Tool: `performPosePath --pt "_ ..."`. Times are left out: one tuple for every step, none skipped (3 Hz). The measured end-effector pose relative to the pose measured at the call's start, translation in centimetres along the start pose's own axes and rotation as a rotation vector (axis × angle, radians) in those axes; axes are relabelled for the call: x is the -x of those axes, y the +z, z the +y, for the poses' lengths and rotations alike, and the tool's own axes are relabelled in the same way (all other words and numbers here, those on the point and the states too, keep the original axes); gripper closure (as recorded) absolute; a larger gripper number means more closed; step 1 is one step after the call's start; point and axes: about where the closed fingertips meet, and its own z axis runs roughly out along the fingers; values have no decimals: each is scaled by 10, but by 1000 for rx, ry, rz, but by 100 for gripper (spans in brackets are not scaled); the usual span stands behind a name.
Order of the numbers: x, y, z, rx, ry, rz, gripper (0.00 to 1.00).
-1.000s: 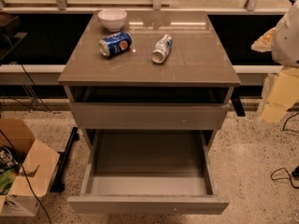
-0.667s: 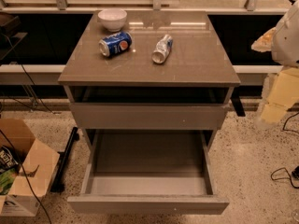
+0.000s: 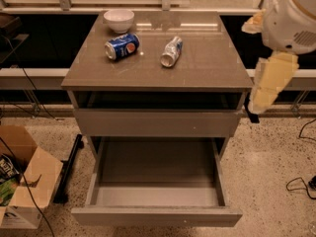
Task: Place pepsi can into middle drawer
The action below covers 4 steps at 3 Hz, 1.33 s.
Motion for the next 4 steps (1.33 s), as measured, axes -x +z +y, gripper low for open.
performPosePath --pt "31 7 -30 -36 -96 -48 0" --pt "66 12 -55 -55 -185 -102 0" --pt "97 22 -67 -20 -228 -151 0" --pt "104 28 -67 -5 -242 -161 0"
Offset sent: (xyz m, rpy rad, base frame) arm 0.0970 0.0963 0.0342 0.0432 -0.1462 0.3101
